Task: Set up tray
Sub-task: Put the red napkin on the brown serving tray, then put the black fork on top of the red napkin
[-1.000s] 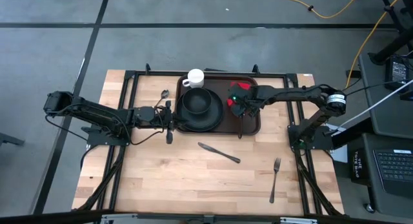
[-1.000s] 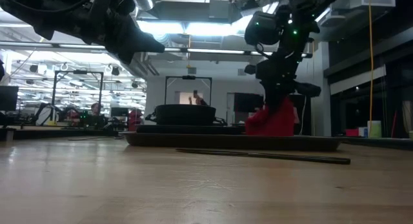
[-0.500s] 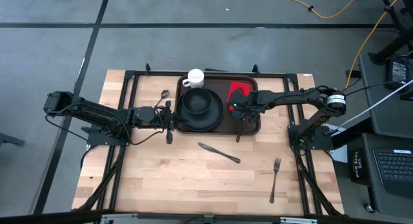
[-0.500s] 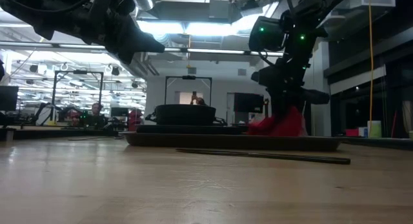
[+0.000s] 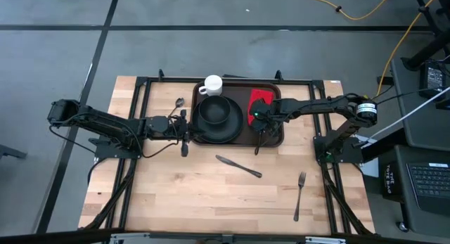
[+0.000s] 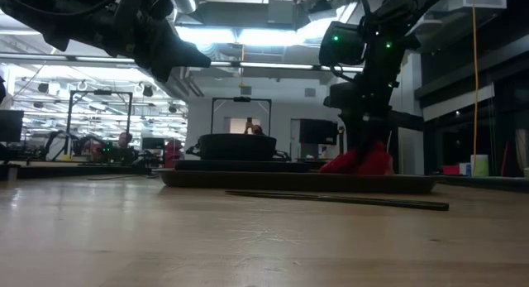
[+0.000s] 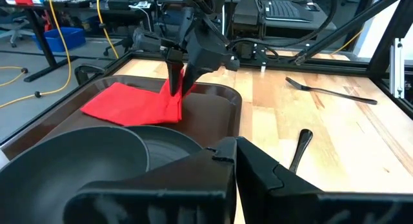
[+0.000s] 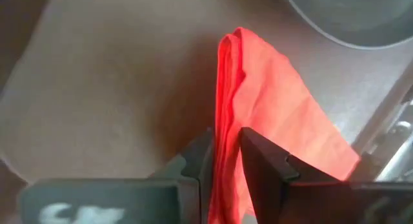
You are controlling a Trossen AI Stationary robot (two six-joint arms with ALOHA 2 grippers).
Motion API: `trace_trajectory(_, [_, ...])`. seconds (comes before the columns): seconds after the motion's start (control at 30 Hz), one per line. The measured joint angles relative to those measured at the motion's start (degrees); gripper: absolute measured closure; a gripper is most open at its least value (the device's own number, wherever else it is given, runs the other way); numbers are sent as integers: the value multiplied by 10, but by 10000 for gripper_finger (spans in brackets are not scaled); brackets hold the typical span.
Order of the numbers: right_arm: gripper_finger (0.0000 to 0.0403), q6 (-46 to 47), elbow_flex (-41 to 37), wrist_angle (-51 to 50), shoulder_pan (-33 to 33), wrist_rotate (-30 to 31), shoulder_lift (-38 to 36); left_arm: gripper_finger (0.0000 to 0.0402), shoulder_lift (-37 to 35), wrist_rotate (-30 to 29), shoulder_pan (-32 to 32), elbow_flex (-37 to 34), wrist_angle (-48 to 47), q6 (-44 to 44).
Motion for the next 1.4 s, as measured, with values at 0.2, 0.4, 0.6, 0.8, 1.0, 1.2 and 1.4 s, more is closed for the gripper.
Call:
trace_trajectory(0.2, [318, 70, 0, -9, 0, -21, 0, 399, 0, 0, 0, 0, 0, 0])
trace_trajectory(0.4, [325, 112, 0, -49, 1, -39, 0, 400, 0, 0, 0, 0, 0, 0])
trace_trajectory(0.6, [332, 116, 0, -45, 11, -96, 0, 399, 0, 0, 0, 0, 0, 0])
trace_trajectory(0.8, [332, 143, 0, -51, 28, -95, 0, 399, 0, 0, 0, 0, 0, 0])
trace_trajectory(1.0, [332, 263, 15, -49, 45, -94, 0, 400, 0, 0, 0, 0, 0, 25])
trace_trajectory(1.2, [364, 322, 54, -86, 67, -91, -3, 399, 0, 0, 0, 0, 4, 53])
trace_trajectory(1.4, [392, 378, 106, -143, 98, -77, -3, 398, -10, 2, -2, 0, -8, 52])
